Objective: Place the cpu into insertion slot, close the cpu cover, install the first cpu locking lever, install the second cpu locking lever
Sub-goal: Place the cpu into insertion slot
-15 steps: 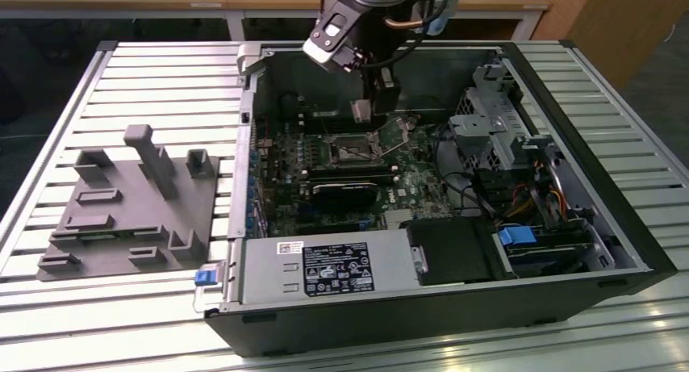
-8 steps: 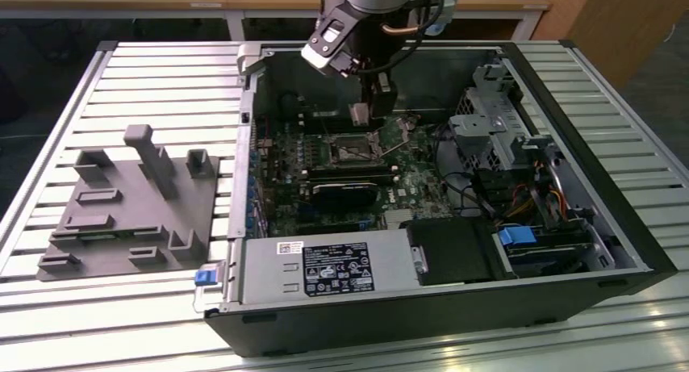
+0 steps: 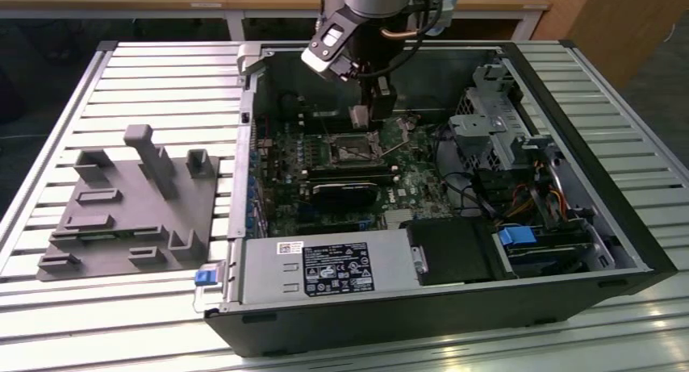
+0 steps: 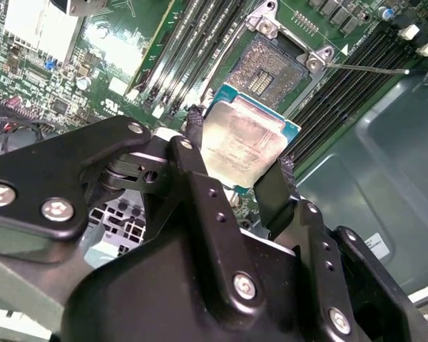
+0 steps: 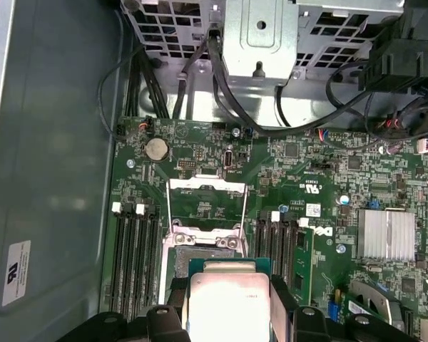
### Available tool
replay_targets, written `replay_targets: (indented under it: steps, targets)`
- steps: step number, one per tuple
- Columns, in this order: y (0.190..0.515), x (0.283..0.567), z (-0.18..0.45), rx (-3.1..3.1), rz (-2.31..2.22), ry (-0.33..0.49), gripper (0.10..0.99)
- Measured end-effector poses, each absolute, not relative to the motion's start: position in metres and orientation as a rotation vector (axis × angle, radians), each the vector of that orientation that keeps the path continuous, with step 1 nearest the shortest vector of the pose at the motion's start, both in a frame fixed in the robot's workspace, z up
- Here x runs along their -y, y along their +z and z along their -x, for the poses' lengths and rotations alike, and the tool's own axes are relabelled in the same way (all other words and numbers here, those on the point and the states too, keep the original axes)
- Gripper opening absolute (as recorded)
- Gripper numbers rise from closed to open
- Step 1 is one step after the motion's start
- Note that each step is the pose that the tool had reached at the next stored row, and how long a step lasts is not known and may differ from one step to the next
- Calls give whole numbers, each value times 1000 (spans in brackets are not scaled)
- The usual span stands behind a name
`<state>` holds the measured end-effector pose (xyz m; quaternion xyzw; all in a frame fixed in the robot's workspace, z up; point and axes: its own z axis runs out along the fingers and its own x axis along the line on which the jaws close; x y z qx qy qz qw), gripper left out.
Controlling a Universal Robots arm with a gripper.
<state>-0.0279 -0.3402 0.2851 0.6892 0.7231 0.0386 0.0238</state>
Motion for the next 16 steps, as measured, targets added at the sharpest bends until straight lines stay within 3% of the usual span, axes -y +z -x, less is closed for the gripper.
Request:
replay_targets:
  steps: [16]
  targets:
    - [280,340,28,-2238,-2133,120,537]
